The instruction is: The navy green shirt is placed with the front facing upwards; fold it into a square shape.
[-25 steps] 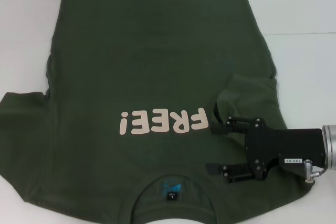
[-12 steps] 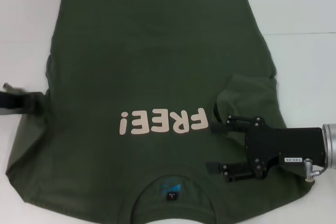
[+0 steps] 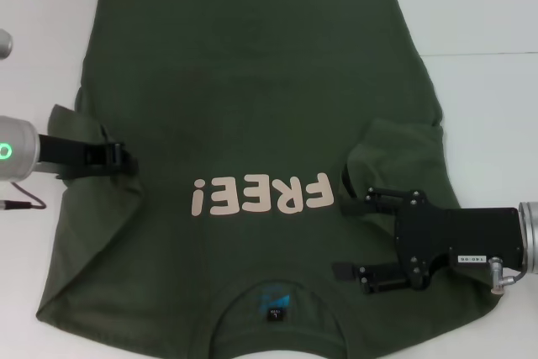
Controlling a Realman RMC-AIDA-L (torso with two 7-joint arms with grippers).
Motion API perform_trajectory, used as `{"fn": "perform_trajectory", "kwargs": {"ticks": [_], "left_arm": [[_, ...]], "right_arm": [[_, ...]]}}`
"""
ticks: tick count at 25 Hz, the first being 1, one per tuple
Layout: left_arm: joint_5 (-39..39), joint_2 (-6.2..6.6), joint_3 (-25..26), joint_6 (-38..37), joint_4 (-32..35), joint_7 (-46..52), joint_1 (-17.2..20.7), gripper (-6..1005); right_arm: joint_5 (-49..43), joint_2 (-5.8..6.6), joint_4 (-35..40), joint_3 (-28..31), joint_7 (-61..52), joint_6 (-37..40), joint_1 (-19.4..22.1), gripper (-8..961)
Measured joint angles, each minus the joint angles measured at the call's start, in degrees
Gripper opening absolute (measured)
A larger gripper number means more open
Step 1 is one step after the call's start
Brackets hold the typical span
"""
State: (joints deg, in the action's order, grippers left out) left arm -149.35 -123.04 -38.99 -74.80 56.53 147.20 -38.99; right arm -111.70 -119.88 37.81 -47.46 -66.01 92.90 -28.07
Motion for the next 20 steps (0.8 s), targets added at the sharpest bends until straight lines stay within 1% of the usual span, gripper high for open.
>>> {"fn": "perform_trajectory", "kwargs": {"ticks": [11, 20], "left_arm": [[1.4, -0.17, 0.0, 4.7, -5.3, -0.5, -1.4, 40], [1.5, -0.73, 0.0, 6.0, -6.3, -1.0, -1.5, 41]], "right_arm": [[0.0, 0.06, 0.0, 0.0, 0.0, 0.3, 0.1, 918], [0.0, 0.09, -0.6, 0.0, 0.4, 0.2, 0.1, 918]]}}
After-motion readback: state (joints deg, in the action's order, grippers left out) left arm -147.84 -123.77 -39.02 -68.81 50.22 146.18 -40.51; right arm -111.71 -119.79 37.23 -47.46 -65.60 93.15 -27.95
